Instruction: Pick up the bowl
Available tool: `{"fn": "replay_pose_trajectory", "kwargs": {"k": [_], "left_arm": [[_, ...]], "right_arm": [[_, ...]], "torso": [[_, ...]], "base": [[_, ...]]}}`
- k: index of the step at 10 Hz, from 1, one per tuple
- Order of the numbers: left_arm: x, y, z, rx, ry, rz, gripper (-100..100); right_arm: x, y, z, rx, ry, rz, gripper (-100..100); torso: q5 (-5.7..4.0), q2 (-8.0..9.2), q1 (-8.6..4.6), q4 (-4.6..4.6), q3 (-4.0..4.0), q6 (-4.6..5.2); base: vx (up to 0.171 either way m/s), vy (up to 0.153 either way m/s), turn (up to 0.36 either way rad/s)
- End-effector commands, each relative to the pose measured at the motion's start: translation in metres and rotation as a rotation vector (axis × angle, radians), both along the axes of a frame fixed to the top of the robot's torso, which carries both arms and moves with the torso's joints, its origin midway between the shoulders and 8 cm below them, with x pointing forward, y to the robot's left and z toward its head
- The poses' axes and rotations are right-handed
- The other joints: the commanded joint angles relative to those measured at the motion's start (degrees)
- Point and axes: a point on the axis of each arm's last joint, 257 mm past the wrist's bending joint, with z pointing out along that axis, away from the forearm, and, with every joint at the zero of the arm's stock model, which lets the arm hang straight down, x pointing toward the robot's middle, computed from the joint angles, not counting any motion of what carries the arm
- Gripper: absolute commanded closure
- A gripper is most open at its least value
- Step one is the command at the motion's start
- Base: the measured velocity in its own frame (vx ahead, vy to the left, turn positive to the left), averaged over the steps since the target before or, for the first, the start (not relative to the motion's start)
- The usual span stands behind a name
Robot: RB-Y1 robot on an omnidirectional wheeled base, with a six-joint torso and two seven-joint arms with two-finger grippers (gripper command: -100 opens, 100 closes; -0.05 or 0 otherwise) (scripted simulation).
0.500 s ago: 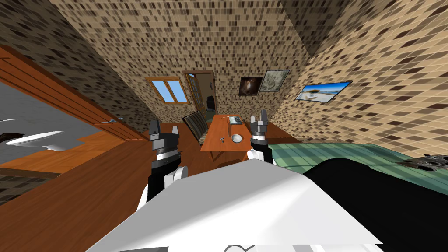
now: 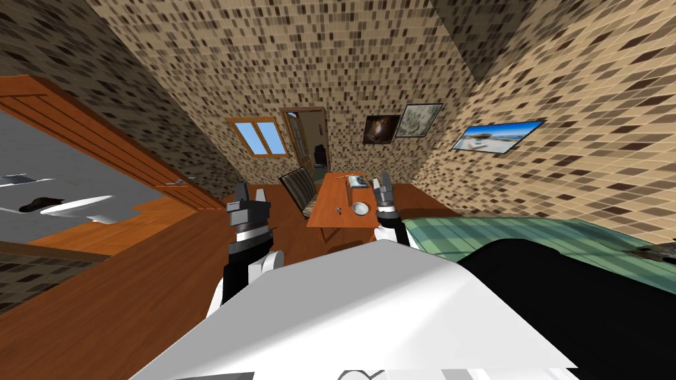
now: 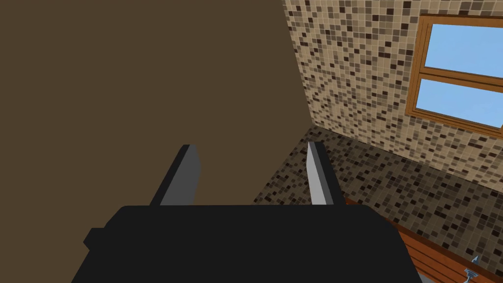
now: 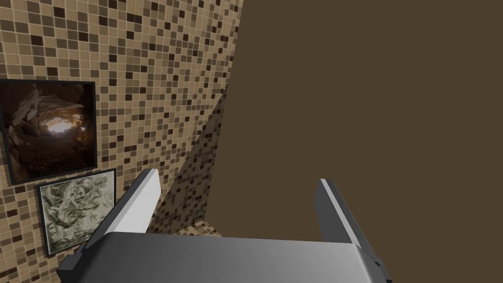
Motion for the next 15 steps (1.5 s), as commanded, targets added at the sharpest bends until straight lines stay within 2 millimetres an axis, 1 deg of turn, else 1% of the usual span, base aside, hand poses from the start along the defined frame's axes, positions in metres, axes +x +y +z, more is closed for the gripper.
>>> {"fn": "replay_pose_trajectory", "kwargs": {"k": [1,2,3,4,5,6,7,8,9,10,11,12,13,14,15], "left_arm": [[0.000,0.000,0.000,0.000,0.000,0.000,0],[0.000,0.000,0.000,0.000,0.000,0.000,0],[0.000,0.000,0.000,0.000,0.000,0.000,0],[0.000,0.000,0.000,0.000,0.000,0.000,0],[0.000,0.000,0.000,0.000,0.000,0.000,0],[0.000,0.000,0.000,0.000,0.000,0.000,0],[0.000,0.000,0.000,0.000,0.000,0.000,0],[0.000,0.000,0.000,0.000,0.000,0.000,0],[0.000,0.000,0.000,0.000,0.000,0.000,0],[0.000,0.000,0.000,0.000,0.000,0.000,0],[0.000,0.000,0.000,0.000,0.000,0.000,0],[0.000,0.000,0.000,0.000,0.000,0.000,0],[0.000,0.000,0.000,0.000,0.000,0.000,0],[0.000,0.000,0.000,0.000,0.000,0.000,0],[0.000,0.000,0.000,0.000,0.000,0.000,0]], "right_arm": [[0.009,0.006,-0.021,-0.075,0.047,-0.003,-100],[0.010,0.005,-0.024,-0.075,0.053,-0.004,-100],[0.017,0.007,-0.040,-0.126,0.087,-0.007,-100],[0.022,0.010,-0.049,-0.181,0.104,-0.009,-100],[0.025,0.008,-0.058,-0.181,0.125,-0.011,-100],[0.029,0.011,-0.068,-0.242,0.141,-0.013,-100],[0.033,0.008,-0.078,-0.241,0.164,-0.015,-100],[0.037,0.011,-0.088,-0.305,0.180,-0.017,-100],[0.040,0.007,-0.099,-0.305,0.204,-0.020,-100],[0.044,0.009,-0.110,-0.372,0.220,-0.020,-100],[0.046,0.006,-0.122,-0.372,0.246,-0.024,-100],[0.050,0.006,-0.135,-0.442,0.264,-0.023,-100],[0.052,0.002,-0.146,-0.443,0.289,-0.027,-100],[0.055,0.004,-0.156,-0.515,0.300,-0.024,-100],[0.057,-0.001,-0.170,-0.516,0.330,-0.028,-100]], "torso": [[0.00,0.00,0.00,0.00,0.00,0.00],[0.01,-0.01,0.04,0.00,-0.01,0.00],[0.00,0.00,-0.05,0.00,0.00,0.02],[-0.01,0.01,-0.07,0.00,0.01,0.01],[0.00,0.00,-0.01,0.00,0.00,0.00],[-0.01,0.00,-0.07,0.00,0.00,0.02],[-0.02,-0.01,-0.09,0.00,-0.01,0.00],[-0.02,0.00,-0.10,0.00,0.00,0.02],[-0.01,-0.01,-0.05,0.00,0.00,0.00],[-0.01,0.03,-0.10,0.01,0.01,0.02],[-0.01,0.02,-0.07,0.01,0.01,0.00],[-0.01,0.00,-0.11,0.00,0.00,0.02],[-0.01,-0.01,-0.06,0.00,0.00,0.00],[-0.01,0.00,-0.08,0.00,0.00,0.02],[0.00,-0.01,-0.05,0.00,0.00,0.01]], "base": [[0.017,0.105,0.078],[0.017,0.076,0.020],[0.011,0.074,0.043],[0.018,0.098,0.099],[0.017,0.072,0.029],[0.018,0.071,0.060],[0.017,0.064,0.042],[0.019,0.084,0.070],[0.010,0.066,0.038],[0.011,0.078,0.087],[0.022,0.065,0.048],[0.022,0.080,0.089],[0.018,0.074,0.044],[0.022,0.085,0.094],[0.023,0.067,0.043]]}}
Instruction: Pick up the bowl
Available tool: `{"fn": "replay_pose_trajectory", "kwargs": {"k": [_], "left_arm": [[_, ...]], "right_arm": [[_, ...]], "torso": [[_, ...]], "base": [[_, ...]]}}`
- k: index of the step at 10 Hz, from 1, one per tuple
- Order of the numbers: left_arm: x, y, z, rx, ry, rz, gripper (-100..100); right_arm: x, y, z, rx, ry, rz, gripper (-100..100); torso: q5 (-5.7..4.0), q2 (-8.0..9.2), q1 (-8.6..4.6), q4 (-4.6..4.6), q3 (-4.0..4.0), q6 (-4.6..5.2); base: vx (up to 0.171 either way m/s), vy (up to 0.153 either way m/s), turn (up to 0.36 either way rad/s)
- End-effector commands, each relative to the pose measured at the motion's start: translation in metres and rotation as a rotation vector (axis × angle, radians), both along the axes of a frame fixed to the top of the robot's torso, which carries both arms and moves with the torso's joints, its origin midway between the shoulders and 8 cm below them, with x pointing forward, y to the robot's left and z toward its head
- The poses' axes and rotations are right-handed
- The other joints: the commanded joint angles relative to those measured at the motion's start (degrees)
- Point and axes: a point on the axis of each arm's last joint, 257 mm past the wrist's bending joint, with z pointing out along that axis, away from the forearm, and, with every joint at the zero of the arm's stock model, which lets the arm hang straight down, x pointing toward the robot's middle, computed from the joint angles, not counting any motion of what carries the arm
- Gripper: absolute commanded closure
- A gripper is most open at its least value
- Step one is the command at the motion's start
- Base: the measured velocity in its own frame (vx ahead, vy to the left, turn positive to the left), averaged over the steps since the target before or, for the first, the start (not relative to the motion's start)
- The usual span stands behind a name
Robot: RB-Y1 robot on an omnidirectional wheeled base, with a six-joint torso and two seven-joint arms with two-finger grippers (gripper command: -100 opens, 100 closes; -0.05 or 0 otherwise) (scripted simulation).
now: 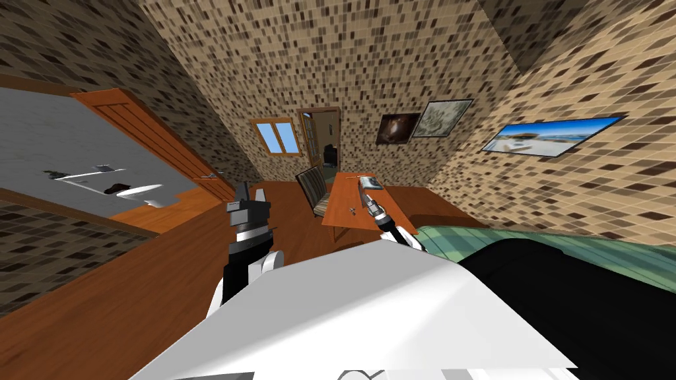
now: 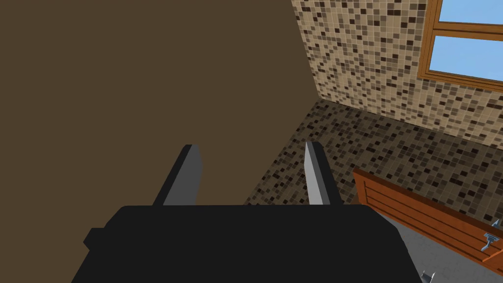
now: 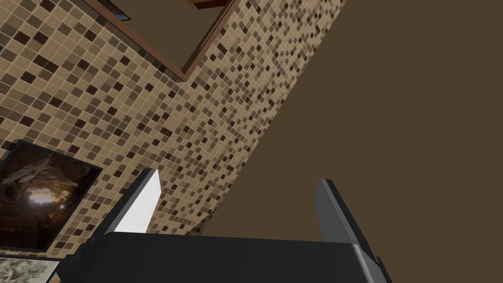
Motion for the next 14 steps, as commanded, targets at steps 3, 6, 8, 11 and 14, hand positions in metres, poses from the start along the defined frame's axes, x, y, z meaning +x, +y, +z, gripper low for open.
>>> {"fn": "replay_pose_trajectory", "kwargs": {"k": [3,6,8,11,14], "left_arm": [[0.000,0.000,0.000,0.000,0.000,0.000,0],[0.000,0.000,0.000,0.000,0.000,0.000,0],[0.000,0.000,0.000,0.000,0.000,0.000,0],[0.000,0.000,0.000,0.000,0.000,0.000,0],[0.000,0.000,0.000,0.000,0.000,0.000,0]], "right_arm": [[0.007,-0.009,-0.036,-0.088,0.064,-0.005,-100],[0.010,-0.016,-0.074,-0.240,0.125,0.014,-100],[0.010,-0.025,-0.092,-0.244,0.165,-0.002,-100],[0.007,-0.038,-0.133,-0.400,0.232,0.025,-100],[0.000,-0.057,-0.169,-0.483,0.305,0.027,-100]], "torso": [[-0.02,0.03,-0.06,0.01,0.02,-0.03],[-0.01,0.02,-0.03,0.01,0.01,0.00],[-0.01,-0.01,-0.05,0.00,-0.01,0.01],[-0.02,0.05,-0.11,0.01,0.03,0.01],[-0.02,0.06,-0.15,0.02,0.04,0.02]], "base": [[0.012,0.046,0.054],[0.021,0.070,0.092],[0.016,0.038,0.017],[0.013,0.050,0.098],[0.014,0.039,0.052]]}}
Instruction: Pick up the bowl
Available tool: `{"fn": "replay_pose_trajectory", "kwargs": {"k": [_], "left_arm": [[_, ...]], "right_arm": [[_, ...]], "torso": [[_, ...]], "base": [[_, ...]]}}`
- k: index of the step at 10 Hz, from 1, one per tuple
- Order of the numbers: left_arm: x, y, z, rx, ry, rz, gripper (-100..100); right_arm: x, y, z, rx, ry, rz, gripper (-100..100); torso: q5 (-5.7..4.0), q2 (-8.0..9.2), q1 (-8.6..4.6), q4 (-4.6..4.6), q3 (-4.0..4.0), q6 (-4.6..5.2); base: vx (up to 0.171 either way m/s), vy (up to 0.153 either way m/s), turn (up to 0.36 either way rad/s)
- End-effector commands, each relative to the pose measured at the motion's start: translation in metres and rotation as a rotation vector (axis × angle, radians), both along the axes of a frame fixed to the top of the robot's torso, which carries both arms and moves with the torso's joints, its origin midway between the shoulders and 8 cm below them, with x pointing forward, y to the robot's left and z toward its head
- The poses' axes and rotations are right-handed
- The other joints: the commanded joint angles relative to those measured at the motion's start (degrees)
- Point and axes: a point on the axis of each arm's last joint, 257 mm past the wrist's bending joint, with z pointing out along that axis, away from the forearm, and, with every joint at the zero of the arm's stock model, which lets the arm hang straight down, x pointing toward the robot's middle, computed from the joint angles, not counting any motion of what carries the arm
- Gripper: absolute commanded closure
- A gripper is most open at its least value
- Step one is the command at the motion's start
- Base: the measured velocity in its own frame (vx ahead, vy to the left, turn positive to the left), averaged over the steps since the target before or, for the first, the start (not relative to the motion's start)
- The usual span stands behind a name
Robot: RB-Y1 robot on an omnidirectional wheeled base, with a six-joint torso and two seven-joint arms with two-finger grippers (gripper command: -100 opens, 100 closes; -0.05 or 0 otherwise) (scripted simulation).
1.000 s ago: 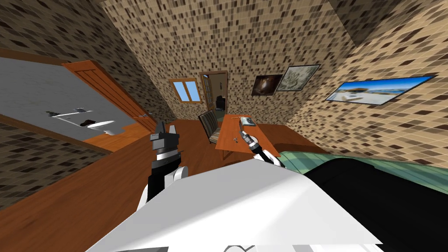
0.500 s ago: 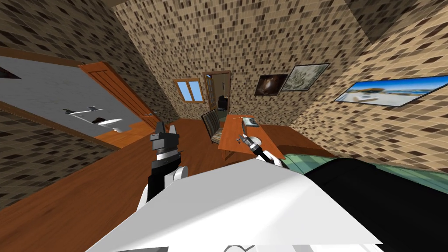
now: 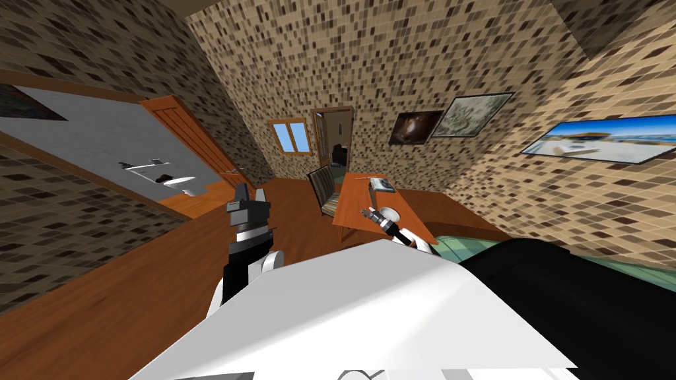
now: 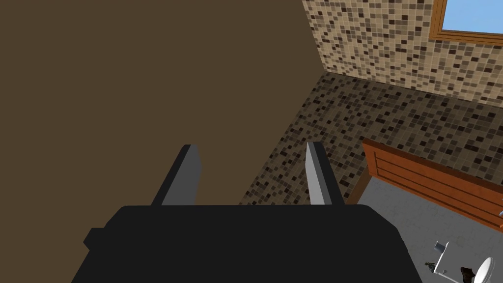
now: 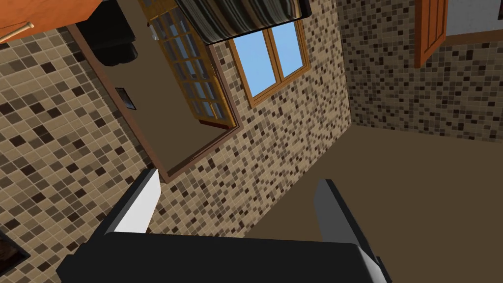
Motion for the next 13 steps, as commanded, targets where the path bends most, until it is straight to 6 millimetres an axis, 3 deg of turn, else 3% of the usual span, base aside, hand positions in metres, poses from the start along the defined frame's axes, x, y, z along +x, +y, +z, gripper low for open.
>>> {"fn": "replay_pose_trajectory", "kwargs": {"k": [1,8,13], "left_arm": [[0.000,0.000,0.000,0.000,0.000,0.000,0],[0.000,0.000,0.000,0.000,0.000,0.000,0],[0.000,0.000,0.000,0.000,0.000,0.000,0]], "right_arm": [[-0.004,-0.008,-0.018,-0.042,0.038,-0.003,-100],[-0.031,-0.058,-0.088,-0.281,0.198,0.041,-100],[-0.055,-0.096,-0.125,-0.431,0.302,0.076,-100]], "torso": [[0.00,0.00,0.00,0.00,0.00,0.00],[0.01,-0.01,0.00,0.00,-0.01,0.01],[0.01,-0.02,0.02,0.00,-0.01,0.01]], "base": [[0.015,0.034,0.076],[0.016,0.039,0.082],[0.016,0.029,0.075]]}}
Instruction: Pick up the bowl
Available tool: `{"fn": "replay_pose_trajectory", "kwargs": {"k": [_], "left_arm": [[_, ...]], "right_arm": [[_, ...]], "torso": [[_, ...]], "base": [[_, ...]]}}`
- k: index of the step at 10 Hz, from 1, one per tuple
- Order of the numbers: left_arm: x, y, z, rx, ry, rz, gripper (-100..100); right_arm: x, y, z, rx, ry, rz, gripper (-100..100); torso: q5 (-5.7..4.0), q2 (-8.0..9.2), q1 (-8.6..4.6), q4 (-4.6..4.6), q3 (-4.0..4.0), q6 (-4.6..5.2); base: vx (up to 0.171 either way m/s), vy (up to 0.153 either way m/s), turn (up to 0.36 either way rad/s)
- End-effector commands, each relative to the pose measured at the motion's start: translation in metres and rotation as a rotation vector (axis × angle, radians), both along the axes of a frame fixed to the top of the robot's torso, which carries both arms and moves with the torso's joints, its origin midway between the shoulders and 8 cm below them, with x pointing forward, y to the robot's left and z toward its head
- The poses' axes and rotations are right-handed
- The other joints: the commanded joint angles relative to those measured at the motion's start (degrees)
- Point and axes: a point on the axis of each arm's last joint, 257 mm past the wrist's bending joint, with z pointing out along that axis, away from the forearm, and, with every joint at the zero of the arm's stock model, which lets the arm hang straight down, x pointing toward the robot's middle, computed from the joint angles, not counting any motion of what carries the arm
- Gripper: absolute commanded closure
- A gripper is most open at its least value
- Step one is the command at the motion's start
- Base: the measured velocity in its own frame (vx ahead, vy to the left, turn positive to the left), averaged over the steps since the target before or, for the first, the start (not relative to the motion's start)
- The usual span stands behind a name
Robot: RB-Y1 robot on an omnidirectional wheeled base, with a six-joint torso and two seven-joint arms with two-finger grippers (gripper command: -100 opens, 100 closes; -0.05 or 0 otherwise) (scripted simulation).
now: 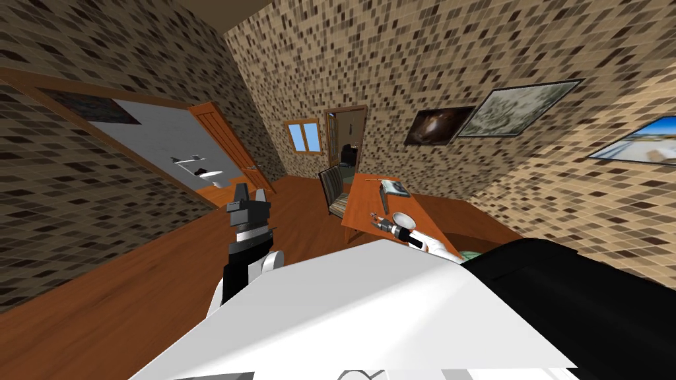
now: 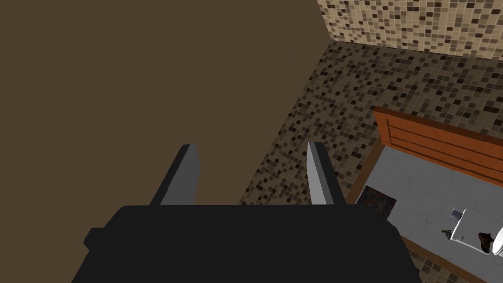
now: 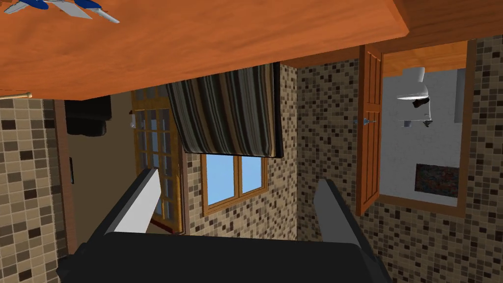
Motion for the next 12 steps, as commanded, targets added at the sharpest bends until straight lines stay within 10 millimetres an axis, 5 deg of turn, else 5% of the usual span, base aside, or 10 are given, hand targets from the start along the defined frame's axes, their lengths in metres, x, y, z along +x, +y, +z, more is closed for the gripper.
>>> {"fn": "replay_pose_trajectory", "kwargs": {"k": [1,12], "left_arm": [[0.000,0.000,0.000,0.000,0.000,0.000,0],[0.000,0.000,0.000,0.000,0.000,0.000,0]], "right_arm": [[-0.010,-0.014,-0.011,-0.020,0.028,-0.015,-100],[-0.081,-0.129,-0.060,-0.349,0.285,0.040,-100]], "torso": [[0.00,0.00,0.00,0.00,0.00,0.00],[-0.01,0.03,-0.06,0.01,0.02,-0.01]], "base": [[0.007,0.010,-0.002],[0.012,0.017,0.086]]}}
